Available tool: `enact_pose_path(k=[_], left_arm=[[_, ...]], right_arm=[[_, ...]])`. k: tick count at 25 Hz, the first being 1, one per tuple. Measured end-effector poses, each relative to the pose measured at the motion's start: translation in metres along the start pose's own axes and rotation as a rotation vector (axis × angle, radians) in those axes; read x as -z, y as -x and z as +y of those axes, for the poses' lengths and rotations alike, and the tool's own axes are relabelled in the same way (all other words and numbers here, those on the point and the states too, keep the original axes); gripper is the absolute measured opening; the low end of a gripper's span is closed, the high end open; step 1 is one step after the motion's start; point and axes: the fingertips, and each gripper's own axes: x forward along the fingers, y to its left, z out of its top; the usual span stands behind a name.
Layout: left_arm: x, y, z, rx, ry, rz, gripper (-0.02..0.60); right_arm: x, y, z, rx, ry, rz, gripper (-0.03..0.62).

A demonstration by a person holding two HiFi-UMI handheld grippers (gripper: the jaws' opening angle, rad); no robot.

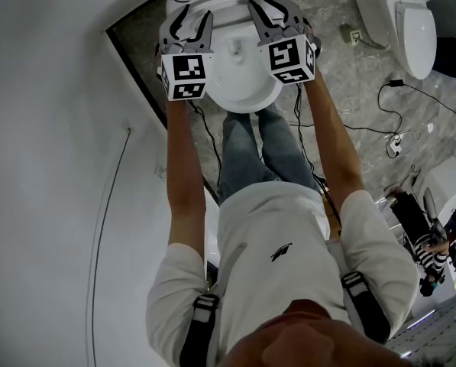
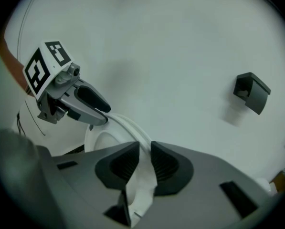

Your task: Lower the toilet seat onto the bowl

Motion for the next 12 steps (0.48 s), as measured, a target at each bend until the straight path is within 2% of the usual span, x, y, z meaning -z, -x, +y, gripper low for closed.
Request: enact_pose_path(k=[4, 7, 12], left_arm=[[0.002, -0.002, -0.001, -0.006, -0.002, 0.009, 0.178], [0.003, -0.001, -0.004, 0.012, -0.002, 0.008, 0.144], [0.006, 0.006, -0.009, 0.023, -0.01, 0.008, 0.139]], right_arm=[[0.004, 0.004, 0.0, -0.003, 0.008, -0.002, 0.084], [0.006, 0.007, 0.001, 0.0, 0.008, -0.003, 0.081], [0.007, 0.014, 0.007, 0.0, 0.008, -0.006, 0.081]])
